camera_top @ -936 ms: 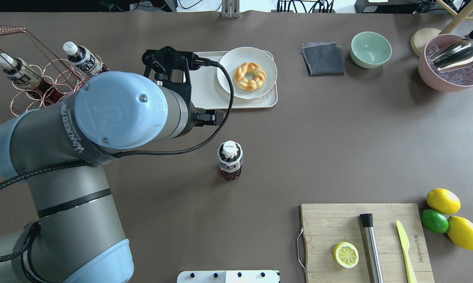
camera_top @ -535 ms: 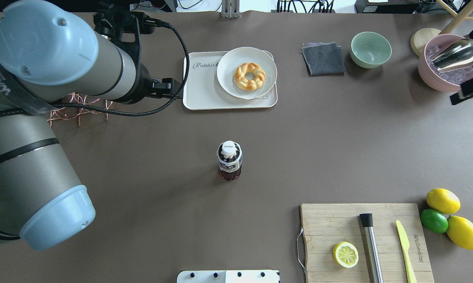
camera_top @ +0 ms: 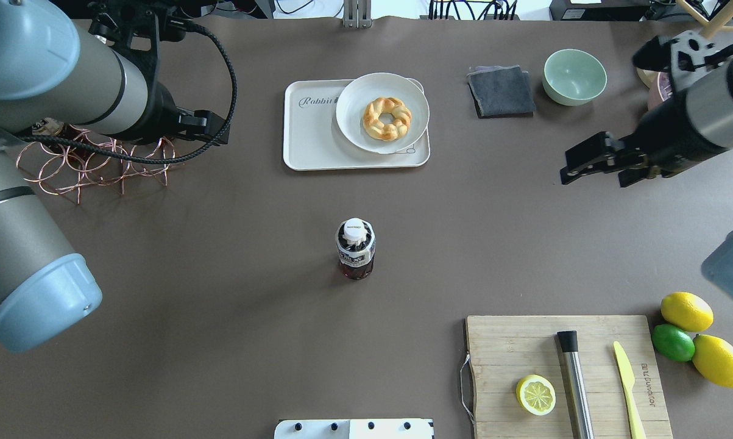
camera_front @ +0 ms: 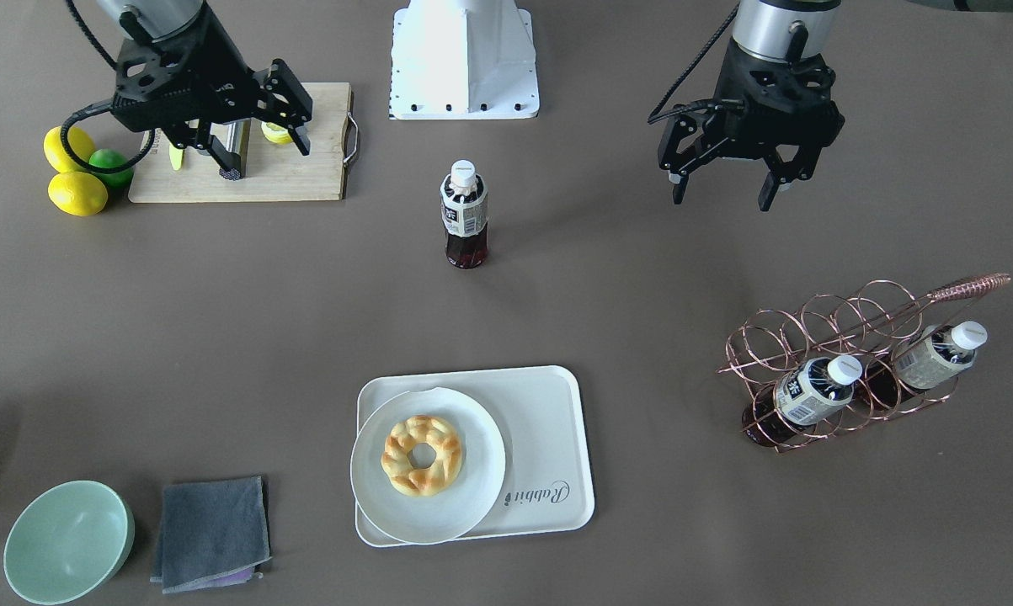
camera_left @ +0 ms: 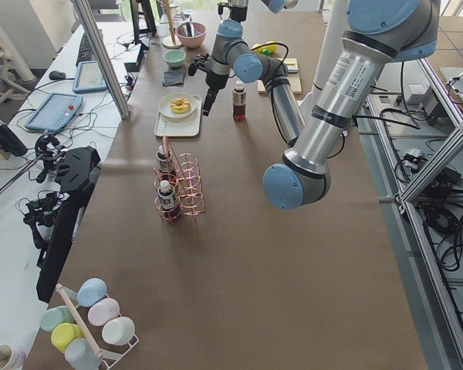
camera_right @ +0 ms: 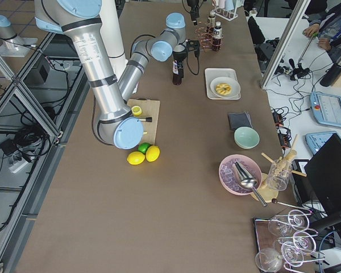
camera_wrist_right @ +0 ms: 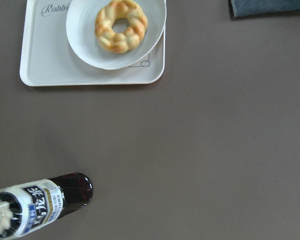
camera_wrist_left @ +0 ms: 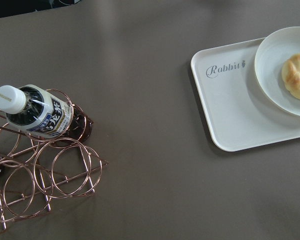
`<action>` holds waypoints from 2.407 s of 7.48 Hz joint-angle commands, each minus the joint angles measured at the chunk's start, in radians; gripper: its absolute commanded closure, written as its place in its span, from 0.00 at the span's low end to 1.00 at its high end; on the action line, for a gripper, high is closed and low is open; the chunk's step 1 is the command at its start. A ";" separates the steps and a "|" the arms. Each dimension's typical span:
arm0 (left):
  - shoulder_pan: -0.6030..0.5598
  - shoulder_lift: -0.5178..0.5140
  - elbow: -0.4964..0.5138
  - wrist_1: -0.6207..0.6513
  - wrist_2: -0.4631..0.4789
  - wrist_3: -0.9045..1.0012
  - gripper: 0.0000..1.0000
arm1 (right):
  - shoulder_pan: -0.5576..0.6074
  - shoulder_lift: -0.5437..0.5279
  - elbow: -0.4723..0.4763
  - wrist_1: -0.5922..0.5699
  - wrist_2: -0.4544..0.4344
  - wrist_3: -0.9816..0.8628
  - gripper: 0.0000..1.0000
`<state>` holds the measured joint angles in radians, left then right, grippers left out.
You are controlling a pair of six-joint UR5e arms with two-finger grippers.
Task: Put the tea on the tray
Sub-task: 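Withdraw the left arm toward the rack while the right arm reaches to the bottle, then grasp the tea bottle by its cap with the right gripper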
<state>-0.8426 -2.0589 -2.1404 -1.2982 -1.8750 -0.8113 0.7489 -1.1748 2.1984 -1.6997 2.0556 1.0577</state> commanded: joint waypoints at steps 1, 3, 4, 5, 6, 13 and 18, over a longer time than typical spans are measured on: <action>-0.055 0.063 0.005 -0.004 -0.038 0.101 0.03 | -0.113 0.232 -0.153 -0.069 -0.100 0.170 0.06; -0.110 0.100 0.017 -0.004 -0.096 0.186 0.03 | -0.155 0.332 -0.245 -0.072 -0.101 0.198 0.09; -0.137 0.120 0.022 -0.006 -0.119 0.233 0.03 | -0.170 0.342 -0.250 -0.075 -0.142 0.218 0.10; -0.145 0.144 0.020 -0.036 -0.160 0.242 0.03 | -0.207 0.348 -0.256 -0.093 -0.194 0.220 0.10; -0.145 0.192 0.019 -0.109 -0.191 0.235 0.03 | -0.220 0.378 -0.267 -0.118 -0.203 0.222 0.10; -0.145 0.252 0.005 -0.176 -0.196 0.228 0.03 | -0.309 0.463 -0.336 -0.202 -0.284 0.249 0.20; -0.145 0.260 0.002 -0.176 -0.196 0.228 0.03 | -0.296 0.472 -0.356 -0.202 -0.298 0.229 0.33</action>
<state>-0.9875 -1.7999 -2.1408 -1.4742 -2.0709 -0.5829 0.4464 -0.7030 1.8501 -1.9029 1.7650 1.2975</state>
